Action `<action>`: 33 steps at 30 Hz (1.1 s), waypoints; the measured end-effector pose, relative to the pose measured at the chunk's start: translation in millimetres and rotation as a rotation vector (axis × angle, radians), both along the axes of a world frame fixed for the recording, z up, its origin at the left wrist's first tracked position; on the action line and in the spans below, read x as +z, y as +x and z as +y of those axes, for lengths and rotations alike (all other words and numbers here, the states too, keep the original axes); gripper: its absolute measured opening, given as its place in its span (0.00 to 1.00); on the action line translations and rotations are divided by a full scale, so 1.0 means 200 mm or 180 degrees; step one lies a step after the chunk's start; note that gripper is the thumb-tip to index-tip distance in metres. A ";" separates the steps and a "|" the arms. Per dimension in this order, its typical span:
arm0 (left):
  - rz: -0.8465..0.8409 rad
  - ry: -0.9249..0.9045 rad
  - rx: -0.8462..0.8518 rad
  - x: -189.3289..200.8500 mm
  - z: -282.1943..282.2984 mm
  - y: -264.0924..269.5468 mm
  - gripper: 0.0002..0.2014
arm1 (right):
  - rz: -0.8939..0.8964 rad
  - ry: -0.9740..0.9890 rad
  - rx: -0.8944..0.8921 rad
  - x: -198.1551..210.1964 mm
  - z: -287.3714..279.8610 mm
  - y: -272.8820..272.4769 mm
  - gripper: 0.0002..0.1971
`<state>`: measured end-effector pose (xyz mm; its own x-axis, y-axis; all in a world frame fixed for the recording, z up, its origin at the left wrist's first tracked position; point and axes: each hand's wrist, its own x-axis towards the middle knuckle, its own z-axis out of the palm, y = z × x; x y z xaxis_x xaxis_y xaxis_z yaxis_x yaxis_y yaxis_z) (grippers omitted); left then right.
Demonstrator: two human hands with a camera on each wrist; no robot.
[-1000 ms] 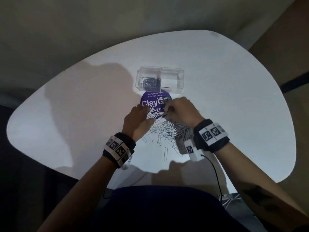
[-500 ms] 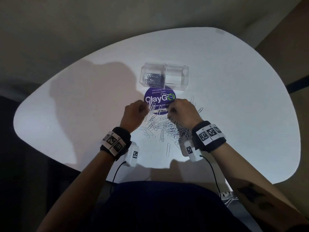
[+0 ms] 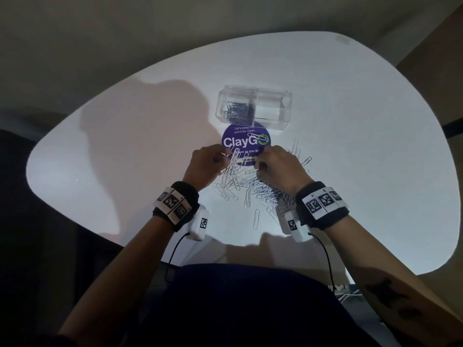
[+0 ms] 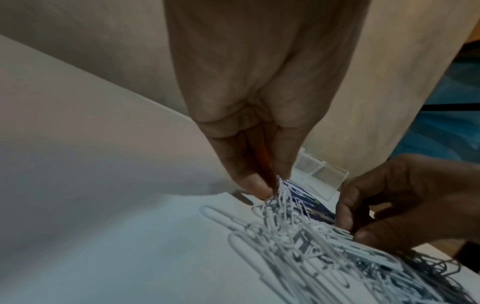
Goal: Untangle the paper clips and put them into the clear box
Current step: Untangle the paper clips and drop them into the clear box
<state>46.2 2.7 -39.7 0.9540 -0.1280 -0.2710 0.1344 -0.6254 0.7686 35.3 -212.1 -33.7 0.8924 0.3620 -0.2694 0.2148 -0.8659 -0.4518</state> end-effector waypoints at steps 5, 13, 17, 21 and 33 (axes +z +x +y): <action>-0.0537 0.0379 -0.0476 0.04 0.00 -0.04 0.02 | 0.0141 0.0307 -0.0331 -0.02 -0.02 0.01 0.05; -0.0388 0.1318 -0.0916 0.05 -0.07 -0.04 0.09 | -0.0110 0.0100 -0.0517 -0.01 -0.06 0.02 0.03; -0.0272 0.1245 -0.0680 0.04 -0.04 -0.04 0.11 | -0.0192 0.0179 -0.0588 -0.01 -0.05 0.01 0.05; -0.0190 0.1022 -0.0528 0.04 -0.05 -0.04 0.04 | -0.0136 0.0269 -0.0452 0.01 0.05 0.01 0.07; 0.0001 0.0281 0.0227 0.02 0.05 -0.03 0.07 | -0.0368 0.0062 0.0295 -0.05 0.18 0.02 0.05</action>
